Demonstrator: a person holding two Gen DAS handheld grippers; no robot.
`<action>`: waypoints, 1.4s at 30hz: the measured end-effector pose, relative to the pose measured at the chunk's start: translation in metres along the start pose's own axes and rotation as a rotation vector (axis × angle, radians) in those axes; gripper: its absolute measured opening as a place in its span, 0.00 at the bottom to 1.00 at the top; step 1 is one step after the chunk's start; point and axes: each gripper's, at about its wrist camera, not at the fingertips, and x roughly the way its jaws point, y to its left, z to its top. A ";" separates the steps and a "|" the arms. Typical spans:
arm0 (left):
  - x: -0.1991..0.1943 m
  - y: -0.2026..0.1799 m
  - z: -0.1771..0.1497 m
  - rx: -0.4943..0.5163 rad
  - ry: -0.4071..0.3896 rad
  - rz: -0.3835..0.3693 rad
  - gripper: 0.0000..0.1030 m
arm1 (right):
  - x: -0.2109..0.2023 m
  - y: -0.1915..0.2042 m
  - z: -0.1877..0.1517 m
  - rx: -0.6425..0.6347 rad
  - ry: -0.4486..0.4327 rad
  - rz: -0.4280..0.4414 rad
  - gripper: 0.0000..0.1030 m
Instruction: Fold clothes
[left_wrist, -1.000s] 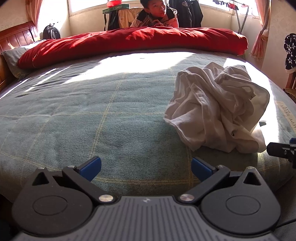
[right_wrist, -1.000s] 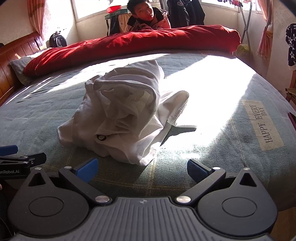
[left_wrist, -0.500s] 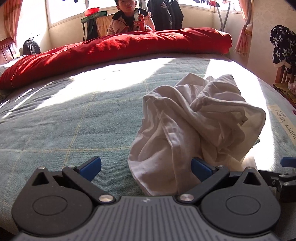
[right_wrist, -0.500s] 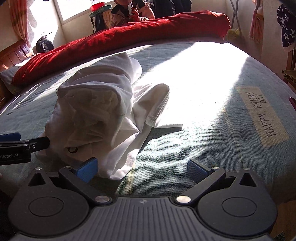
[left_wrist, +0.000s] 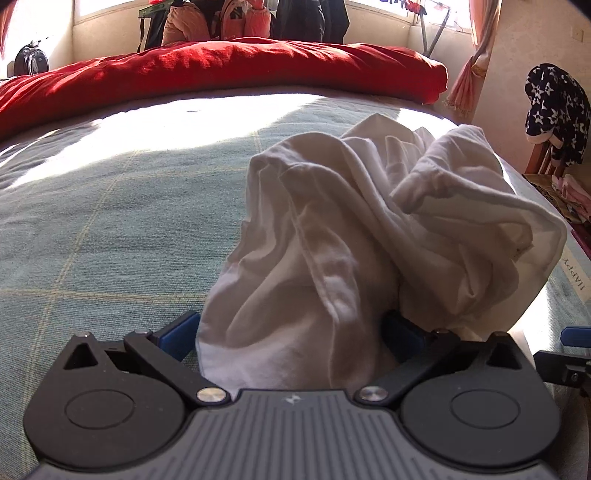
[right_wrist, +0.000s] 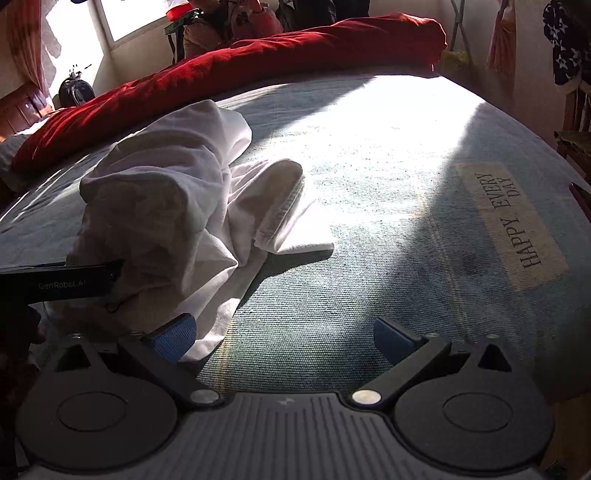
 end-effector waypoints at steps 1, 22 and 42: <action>0.000 0.000 0.000 0.004 0.000 0.000 1.00 | 0.002 0.000 0.000 0.003 0.001 0.004 1.00; -0.032 0.007 0.010 0.003 -0.074 0.101 1.00 | -0.014 0.017 -0.017 -0.200 -0.117 0.037 1.00; -0.054 0.029 0.005 0.018 -0.136 0.254 1.00 | -0.028 0.039 -0.016 -0.175 -0.063 0.041 1.00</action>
